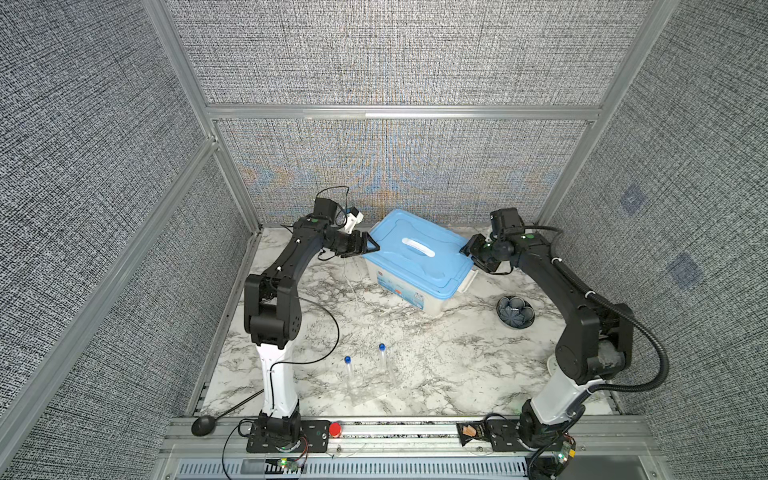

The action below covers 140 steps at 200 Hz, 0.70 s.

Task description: Organize the chemistry lab equipment

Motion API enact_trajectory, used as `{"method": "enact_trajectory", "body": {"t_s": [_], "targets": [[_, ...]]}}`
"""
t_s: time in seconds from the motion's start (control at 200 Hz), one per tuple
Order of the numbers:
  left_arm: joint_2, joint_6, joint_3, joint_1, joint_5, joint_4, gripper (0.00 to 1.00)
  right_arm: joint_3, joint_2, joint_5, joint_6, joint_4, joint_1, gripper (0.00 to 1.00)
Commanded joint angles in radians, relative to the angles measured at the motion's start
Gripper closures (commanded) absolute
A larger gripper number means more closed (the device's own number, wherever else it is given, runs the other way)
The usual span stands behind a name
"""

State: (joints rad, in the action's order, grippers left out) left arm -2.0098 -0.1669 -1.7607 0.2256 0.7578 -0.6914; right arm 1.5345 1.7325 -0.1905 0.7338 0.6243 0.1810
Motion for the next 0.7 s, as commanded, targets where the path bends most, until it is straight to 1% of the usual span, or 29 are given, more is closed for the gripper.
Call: {"method": "enact_trajectory", "body": {"t_s": [0.0, 0.17, 0.32, 0.405, 0.55, 0.695], "targets": [[0.096, -0.046, 0.114, 0.005, 0.074, 0.099, 0.24, 0.021, 0.008, -0.046, -0.084, -0.01, 0.015, 0.44], [0.244, -0.124, 0.352, 0.004, 0.022, 0.202, 0.24, 0.06, 0.042, -0.048, -0.14, -0.001, 0.037, 0.44], [0.331, -0.182, 0.496, 0.003, -0.021, 0.24, 0.23, 0.116, 0.089, -0.05, -0.209, 0.012, 0.07, 0.44], [0.36, -0.187, 0.536, 0.003, -0.035, 0.232, 0.22, 0.141, 0.124, -0.065, -0.238, 0.008, 0.076, 0.44], [0.407, -0.224, 0.587, 0.003, -0.009, 0.229, 0.22, 0.196, 0.181, -0.09, -0.277, 0.018, 0.075, 0.44], [0.469, -0.228, 0.607, -0.007, -0.028, 0.205, 0.17, 0.248, 0.228, -0.111, -0.321, 0.037, 0.083, 0.45]]}}
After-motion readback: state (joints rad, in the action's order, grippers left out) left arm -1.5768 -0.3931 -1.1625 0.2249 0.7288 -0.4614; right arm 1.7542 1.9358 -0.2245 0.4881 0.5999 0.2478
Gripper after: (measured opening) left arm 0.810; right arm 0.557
